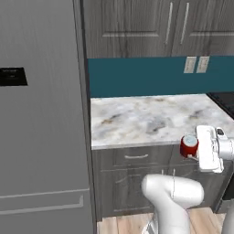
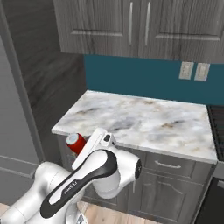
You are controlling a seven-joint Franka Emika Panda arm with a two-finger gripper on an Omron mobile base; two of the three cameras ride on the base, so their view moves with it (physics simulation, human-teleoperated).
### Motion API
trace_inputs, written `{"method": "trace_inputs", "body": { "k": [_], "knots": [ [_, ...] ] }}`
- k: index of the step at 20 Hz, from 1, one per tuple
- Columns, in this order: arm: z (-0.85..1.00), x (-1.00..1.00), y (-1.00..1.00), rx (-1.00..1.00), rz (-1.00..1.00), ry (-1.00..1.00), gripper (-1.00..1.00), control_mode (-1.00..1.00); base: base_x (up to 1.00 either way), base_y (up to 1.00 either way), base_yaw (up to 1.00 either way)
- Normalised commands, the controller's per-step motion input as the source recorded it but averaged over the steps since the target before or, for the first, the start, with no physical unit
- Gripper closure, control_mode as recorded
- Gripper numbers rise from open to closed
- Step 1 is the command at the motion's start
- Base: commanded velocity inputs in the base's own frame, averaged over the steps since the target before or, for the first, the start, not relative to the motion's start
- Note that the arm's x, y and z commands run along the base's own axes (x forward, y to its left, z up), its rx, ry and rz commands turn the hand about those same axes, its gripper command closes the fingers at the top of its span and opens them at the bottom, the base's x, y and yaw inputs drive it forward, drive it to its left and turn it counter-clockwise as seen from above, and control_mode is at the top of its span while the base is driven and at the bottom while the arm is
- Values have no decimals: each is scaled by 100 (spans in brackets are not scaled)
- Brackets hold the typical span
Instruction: Move the drinks to the dining counter.
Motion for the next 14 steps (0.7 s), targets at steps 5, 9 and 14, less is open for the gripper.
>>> {"method": "trace_inputs", "body": {
  "k": [5, 9, 14],
  "knots": [
    [0, 0, 0, 0, 0, 0, 100, 100, -44, -91, -29],
    [0, 0, 0, 0, 0, 0, 100, 100, 0, -83, -54],
    [0, 0, 0, 0, 0, 0, 100, 100, 0, -65, -61]
  ]
}}
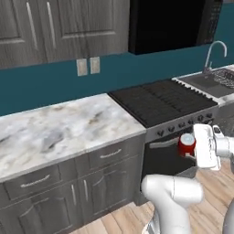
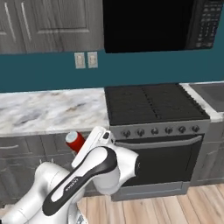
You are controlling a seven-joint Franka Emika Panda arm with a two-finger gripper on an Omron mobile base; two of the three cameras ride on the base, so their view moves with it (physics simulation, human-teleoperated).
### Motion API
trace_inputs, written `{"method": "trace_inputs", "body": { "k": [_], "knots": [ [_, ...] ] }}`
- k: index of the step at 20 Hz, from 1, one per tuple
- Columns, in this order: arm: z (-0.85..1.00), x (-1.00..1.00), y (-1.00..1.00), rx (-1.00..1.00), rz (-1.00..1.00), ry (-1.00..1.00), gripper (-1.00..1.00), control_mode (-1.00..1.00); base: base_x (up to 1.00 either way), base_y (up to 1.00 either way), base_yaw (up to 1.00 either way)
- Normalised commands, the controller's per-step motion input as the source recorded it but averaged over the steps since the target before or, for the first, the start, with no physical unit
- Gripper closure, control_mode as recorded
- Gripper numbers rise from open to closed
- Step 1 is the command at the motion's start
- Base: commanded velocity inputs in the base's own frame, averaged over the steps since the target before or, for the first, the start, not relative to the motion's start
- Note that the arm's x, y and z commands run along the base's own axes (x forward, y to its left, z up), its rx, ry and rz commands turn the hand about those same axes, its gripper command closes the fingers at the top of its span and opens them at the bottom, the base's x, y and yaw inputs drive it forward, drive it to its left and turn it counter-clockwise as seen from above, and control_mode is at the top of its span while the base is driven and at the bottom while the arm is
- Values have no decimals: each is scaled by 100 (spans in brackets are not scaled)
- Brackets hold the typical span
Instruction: Move the drinks to the dining counter.
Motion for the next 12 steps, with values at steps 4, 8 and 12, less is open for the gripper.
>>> {"method": "trace_inputs", "body": {
  "k": [4, 8, 12],
  "knots": [
    [0, 0, 0, 0, 0, 0, 100, 100, 0, -55, -61],
    [0, 0, 0, 0, 0, 0, 100, 100, -9, -43, -54],
    [0, 0, 0, 0, 0, 0, 100, 100, -53, -25, -39]
  ]
}}
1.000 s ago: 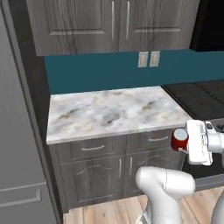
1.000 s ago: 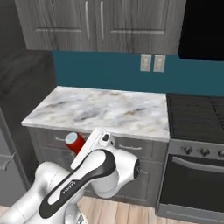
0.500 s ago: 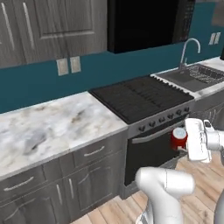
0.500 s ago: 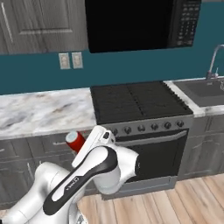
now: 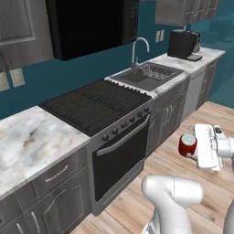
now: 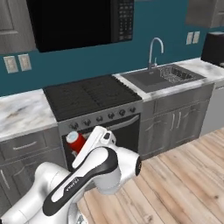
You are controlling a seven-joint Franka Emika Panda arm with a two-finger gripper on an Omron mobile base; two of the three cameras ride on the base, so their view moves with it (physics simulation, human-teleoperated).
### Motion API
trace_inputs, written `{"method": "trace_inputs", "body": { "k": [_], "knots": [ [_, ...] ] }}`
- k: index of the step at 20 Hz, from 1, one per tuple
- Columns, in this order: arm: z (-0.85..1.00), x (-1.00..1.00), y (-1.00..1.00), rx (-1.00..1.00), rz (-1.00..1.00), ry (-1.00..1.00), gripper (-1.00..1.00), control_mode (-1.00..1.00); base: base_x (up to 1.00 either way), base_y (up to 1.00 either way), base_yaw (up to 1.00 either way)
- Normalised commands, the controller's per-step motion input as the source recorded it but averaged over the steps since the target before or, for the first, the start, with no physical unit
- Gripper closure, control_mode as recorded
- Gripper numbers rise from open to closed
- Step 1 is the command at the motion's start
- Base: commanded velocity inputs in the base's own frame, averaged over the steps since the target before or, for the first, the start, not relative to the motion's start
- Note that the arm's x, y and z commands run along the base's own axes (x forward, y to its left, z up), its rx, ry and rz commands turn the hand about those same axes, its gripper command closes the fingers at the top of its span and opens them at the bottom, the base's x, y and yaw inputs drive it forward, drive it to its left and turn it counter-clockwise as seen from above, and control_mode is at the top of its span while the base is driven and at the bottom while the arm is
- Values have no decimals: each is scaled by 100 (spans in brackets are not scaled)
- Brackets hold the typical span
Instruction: Move the drinks to the dining counter.
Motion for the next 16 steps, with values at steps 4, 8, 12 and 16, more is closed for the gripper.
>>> {"method": "trace_inputs", "body": {
  "k": [4, 8, 12, 16],
  "knots": [
    [0, 0, 0, 0, 0, 0, 100, 100, -77, -3, -27],
    [0, 0, 0, 0, 0, 0, 100, 100, -84, 0, -31],
    [0, 0, 0, 0, 0, 0, 100, 100, -80, 0, -53],
    [0, 0, 0, 0, 0, 0, 100, 100, -51, 3, -65]
  ]
}}
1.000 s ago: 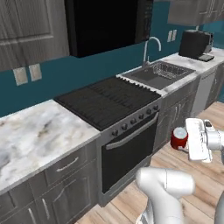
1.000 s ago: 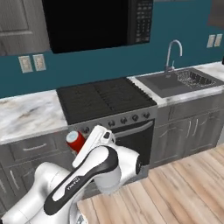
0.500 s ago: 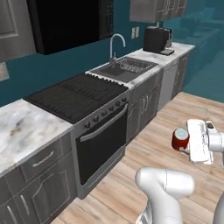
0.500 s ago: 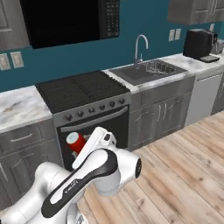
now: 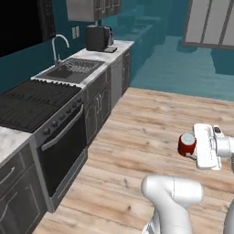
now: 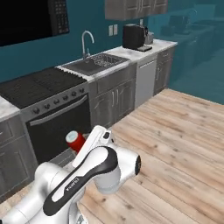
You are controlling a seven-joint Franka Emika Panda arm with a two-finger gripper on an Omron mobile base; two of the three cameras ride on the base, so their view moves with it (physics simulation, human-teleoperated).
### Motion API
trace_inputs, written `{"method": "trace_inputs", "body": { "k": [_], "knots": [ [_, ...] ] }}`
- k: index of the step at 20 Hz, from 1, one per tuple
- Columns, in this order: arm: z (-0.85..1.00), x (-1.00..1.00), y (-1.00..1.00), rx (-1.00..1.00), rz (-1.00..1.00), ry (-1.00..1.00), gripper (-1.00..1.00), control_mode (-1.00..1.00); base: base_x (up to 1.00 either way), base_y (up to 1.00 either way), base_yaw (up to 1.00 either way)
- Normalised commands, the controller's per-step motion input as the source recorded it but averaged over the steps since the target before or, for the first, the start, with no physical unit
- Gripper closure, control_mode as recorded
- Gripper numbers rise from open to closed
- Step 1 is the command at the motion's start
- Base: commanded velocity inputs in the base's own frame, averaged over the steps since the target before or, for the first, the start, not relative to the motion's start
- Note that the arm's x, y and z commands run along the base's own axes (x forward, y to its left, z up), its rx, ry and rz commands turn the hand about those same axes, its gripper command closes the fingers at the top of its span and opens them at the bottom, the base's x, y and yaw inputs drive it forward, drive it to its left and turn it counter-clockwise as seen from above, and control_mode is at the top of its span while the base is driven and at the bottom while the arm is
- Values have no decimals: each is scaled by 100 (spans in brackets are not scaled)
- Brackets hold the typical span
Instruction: Move the drinks to the dining counter.
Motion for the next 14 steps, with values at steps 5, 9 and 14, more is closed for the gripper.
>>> {"method": "trace_inputs", "body": {
  "k": [5, 9, 14],
  "knots": [
    [0, 0, 0, 0, 0, 0, 100, 100, -13, 19, -70],
    [0, 0, 0, 0, 0, 0, 100, 100, 0, 31, -77],
    [0, 0, 0, 0, 0, 0, 100, 100, -10, 34, -75]
  ]
}}
